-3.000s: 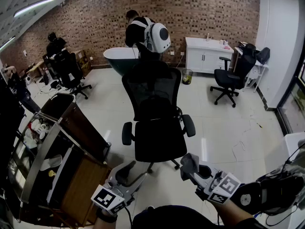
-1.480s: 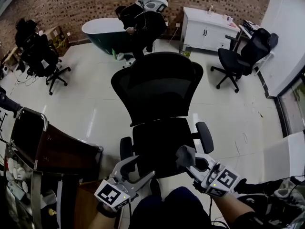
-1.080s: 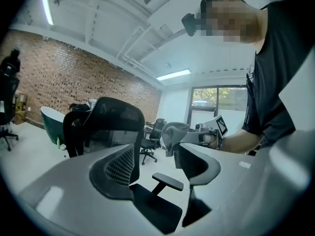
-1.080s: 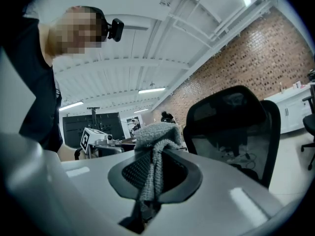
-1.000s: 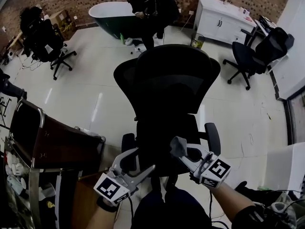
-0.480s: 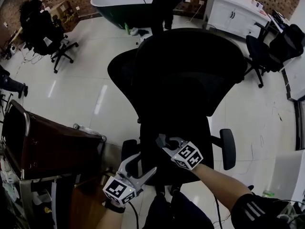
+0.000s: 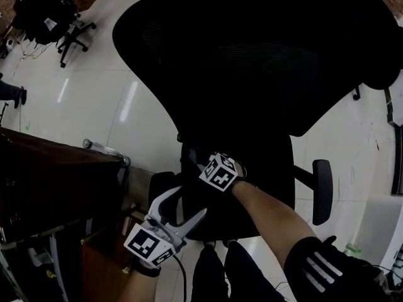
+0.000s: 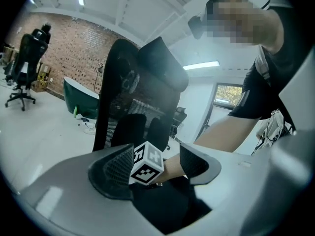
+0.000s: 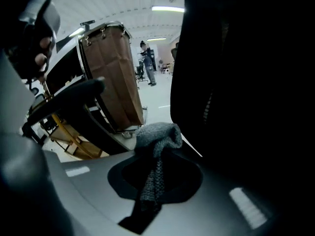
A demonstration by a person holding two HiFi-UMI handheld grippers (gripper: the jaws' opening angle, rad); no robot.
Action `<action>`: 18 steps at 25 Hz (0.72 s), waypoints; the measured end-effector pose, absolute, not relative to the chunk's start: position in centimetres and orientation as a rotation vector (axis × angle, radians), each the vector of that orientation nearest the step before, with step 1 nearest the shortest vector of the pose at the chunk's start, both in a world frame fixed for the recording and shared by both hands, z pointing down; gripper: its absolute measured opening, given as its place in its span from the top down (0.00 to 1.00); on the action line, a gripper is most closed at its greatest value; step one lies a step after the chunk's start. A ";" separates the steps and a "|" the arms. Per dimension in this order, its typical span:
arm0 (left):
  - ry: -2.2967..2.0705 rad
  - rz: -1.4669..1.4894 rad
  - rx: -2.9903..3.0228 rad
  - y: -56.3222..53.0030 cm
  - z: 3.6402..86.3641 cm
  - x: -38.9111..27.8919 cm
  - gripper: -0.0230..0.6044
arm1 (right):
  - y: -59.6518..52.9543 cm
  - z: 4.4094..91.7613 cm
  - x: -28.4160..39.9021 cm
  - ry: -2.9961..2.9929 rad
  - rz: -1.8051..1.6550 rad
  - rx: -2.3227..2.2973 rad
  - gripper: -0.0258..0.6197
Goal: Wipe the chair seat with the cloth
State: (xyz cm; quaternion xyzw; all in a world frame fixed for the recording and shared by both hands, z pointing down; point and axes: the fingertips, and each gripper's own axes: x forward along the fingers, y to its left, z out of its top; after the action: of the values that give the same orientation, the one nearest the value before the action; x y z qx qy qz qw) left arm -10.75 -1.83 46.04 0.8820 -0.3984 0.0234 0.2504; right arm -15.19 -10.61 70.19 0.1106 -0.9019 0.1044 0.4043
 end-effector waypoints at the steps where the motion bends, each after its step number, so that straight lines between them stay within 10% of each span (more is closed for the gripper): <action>1: -1.080 0.063 2.403 -1.9 46.6 -10.7 0.46 | -10.7 71.3 -15.9 -2.264 0.224 0.252 0.91; 18: -1.062 0.119 2.425 -3.0 49.1 -9.3 0.46 | -14.7 77.6 -8.2 -2.129 0.159 0.370 0.91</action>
State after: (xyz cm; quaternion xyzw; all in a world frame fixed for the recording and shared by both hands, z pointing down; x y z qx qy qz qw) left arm -9.34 -3.04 49.11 0.8876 -0.3887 0.0435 0.2432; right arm -8.20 -14.69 77.56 0.1509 -0.8682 0.0649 0.4682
